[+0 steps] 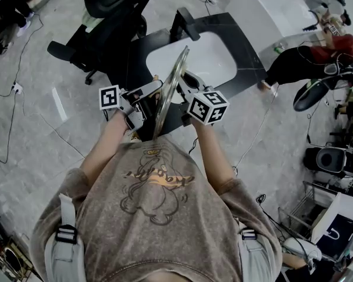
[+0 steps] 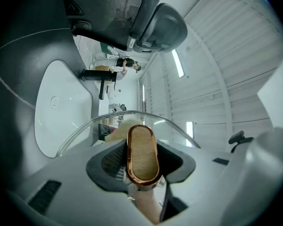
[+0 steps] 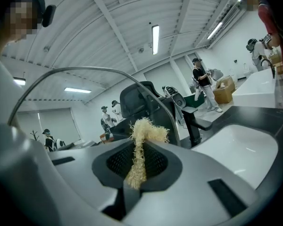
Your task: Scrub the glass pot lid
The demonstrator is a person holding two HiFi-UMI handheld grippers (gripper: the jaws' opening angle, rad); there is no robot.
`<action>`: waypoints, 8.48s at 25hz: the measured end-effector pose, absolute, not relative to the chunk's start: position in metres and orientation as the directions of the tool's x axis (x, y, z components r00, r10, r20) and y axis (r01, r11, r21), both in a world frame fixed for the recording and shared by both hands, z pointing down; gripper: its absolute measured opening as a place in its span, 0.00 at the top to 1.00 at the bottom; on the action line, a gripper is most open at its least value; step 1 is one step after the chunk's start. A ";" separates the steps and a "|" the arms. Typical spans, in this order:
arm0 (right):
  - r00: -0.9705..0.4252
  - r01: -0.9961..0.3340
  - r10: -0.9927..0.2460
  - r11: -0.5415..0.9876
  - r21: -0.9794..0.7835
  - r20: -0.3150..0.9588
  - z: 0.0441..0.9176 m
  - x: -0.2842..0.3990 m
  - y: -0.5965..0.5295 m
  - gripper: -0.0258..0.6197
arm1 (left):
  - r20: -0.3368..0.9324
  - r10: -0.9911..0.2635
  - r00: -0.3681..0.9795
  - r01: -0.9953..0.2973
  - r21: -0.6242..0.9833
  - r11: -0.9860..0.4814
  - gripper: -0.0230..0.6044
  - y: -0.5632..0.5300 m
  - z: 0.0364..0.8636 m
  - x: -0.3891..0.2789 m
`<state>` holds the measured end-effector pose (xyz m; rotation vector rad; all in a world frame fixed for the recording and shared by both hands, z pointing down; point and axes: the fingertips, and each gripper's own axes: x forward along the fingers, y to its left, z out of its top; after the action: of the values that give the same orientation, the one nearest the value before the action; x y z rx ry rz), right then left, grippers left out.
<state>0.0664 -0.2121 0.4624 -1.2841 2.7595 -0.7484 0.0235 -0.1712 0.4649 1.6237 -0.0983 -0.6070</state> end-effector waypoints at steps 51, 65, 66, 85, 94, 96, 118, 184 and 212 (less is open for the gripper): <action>-0.863 -0.483 -0.460 0.632 -0.606 0.208 0.452 0.009 -0.119 0.90 | -0.289 -0.484 0.826 0.258 0.957 -0.132 0.67 -0.184 0.483 0.007; -0.769 -0.584 -0.616 0.568 -0.580 0.171 0.456 0.034 -0.166 0.90 | -0.323 -0.465 0.824 0.297 0.946 -0.131 0.67 -0.178 0.474 0.015; -0.765 -0.586 -0.621 0.564 -0.581 0.170 0.458 0.036 -0.168 0.90 | -0.323 -0.465 0.824 0.297 0.946 -0.131 0.67 -0.178 0.474 0.015; -0.710 -0.651 -0.674 0.520 -0.553 0.202 0.479 0.056 -0.173 0.90 | -0.310 -0.463 0.831 0.275 0.951 -0.143 0.67 -0.177 0.477 0.008; -0.625 -0.719 -0.747 0.440 -0.539 0.225 0.483 0.110 -0.179 0.90 | -0.301 -0.504 0.810 0.240 0.953 -0.183 0.67 -0.182 0.477 -0.026; -0.608 -0.732 -0.759 0.423 -0.535 0.231 0.484 0.122 -0.178 0.90 | -0.268 -0.523 0.809 0.186 0.961 -0.204 0.67 -0.185 0.478 -0.035; -0.526 -0.823 -0.797 0.388 -0.415 0.298 0.500 0.148 -0.166 0.90 | 0.514 -0.583 0.629 -0.760 0.252 -0.599 0.67 -0.202 0.494 -0.036; -0.572 -0.814 -0.802 0.530 -0.237 0.173 0.443 0.100 -0.160 0.90 | 0.152 -0.633 0.759 -0.642 0.014 -0.766 0.94 -0.194 0.417 0.014; -0.509 -0.860 -0.857 0.502 -0.089 0.084 0.415 0.102 -0.153 0.90 | 0.044 -0.686 0.726 -0.687 0.040 -0.725 0.94 -0.181 0.407 -0.013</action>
<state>0.1017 -0.1528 0.4154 -1.5704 2.7477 -0.1880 -0.0127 -0.1806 0.4072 2.8690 -1.1417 0.0396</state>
